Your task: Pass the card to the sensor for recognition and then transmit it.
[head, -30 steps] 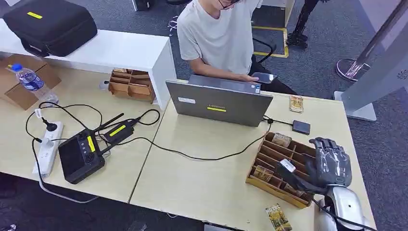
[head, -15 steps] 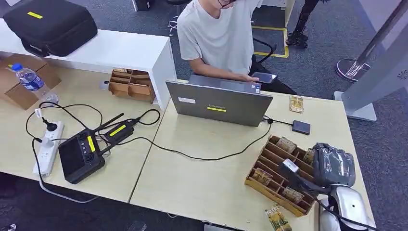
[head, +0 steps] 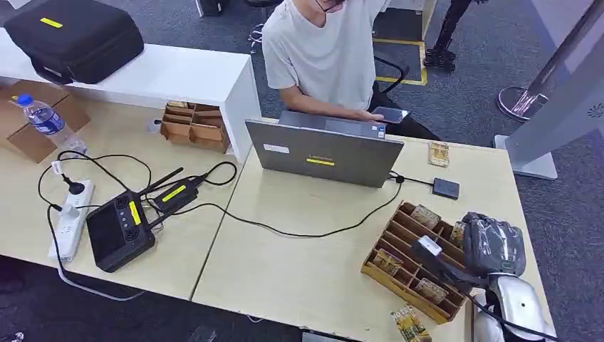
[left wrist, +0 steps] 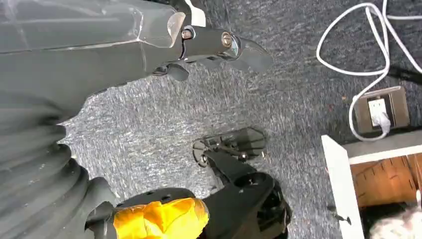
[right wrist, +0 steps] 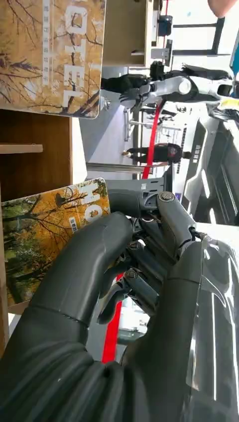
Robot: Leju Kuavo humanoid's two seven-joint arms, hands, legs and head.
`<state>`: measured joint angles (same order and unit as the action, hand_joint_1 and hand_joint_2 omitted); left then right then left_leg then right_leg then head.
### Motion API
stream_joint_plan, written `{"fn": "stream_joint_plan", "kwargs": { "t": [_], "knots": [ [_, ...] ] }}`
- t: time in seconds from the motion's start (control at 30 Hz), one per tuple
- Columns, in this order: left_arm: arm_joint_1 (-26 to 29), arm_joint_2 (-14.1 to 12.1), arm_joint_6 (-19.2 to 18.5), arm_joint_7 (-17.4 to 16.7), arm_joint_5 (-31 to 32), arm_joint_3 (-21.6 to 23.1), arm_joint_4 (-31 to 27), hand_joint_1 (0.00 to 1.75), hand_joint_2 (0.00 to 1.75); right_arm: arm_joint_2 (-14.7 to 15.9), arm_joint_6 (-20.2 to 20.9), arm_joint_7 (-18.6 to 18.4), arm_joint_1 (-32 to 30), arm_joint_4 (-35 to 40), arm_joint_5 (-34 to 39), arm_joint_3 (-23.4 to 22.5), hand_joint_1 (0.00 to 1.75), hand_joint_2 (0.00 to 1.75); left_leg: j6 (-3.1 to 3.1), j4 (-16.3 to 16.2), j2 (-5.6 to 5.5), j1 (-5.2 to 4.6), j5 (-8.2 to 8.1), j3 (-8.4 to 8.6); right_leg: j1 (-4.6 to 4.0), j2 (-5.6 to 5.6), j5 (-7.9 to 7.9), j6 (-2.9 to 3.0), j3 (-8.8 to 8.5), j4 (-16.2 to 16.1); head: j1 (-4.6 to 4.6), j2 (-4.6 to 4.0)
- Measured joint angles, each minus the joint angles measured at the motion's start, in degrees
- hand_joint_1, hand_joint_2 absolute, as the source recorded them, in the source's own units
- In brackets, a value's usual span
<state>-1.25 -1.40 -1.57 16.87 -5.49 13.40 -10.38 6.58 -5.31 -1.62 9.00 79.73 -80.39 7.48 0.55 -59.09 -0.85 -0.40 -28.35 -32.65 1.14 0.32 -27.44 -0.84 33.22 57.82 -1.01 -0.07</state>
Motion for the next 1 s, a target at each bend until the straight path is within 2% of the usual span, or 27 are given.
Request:
{"fn": "stream_joint_plan", "kwargs": {
  "t": [0.3, 0.67, 0.83, 1.0],
  "knots": [
    [0.0, 0.02, 0.37, -0.04, 0.0, 0.0, 0.0, 0.0, 1.75, -0.02, -0.24, -0.04, -0.09, 0.22, -0.68, 0.0, 1.75, 1.75, 0.0, 0.0, 0.0, 0.0, 0.0, 0.0, 0.0, 0.0, 0.0, 0.0, 0.0, 0.0, 0.02, 0.0],
    [-0.03, 0.31, -0.02, -1.33, 0.02, 0.0, 0.0, 0.0, 1.75, -0.24, -3.72, -0.02, -0.3, 3.54, -2.54, -0.2, 1.75, 1.75, 0.0, 0.0, 0.0, 0.0, 0.0, -0.02, 0.0, 0.0, 0.0, 0.0, 0.02, 0.0, 0.02, 0.0],
    [-0.04, 0.78, 0.02, -2.25, -0.02, 0.0, 0.0, 0.0, 1.75, -0.42, -10.46, 0.63, -0.34, 6.64, -4.04, -1.03, 1.75, 1.75, 0.0, 0.0, -0.01, -0.01, 0.0, -0.03, 0.0, 0.0, 0.0, 0.0, 0.02, 0.0, 0.0, 0.0],
    [-0.14, 1.95, 0.37, -2.6, -0.11, 0.0, 0.0, 0.0, 1.75, -0.46, -12.7, 1.14, -0.33, 9.36, -4.79, -1.62, 1.75, 1.75, 0.0, 0.0, 0.0, -0.01, 0.0, -0.03, 0.01, 0.0, 0.0, 0.0, 0.02, 0.0, 0.0, 0.0]
  ]
}}
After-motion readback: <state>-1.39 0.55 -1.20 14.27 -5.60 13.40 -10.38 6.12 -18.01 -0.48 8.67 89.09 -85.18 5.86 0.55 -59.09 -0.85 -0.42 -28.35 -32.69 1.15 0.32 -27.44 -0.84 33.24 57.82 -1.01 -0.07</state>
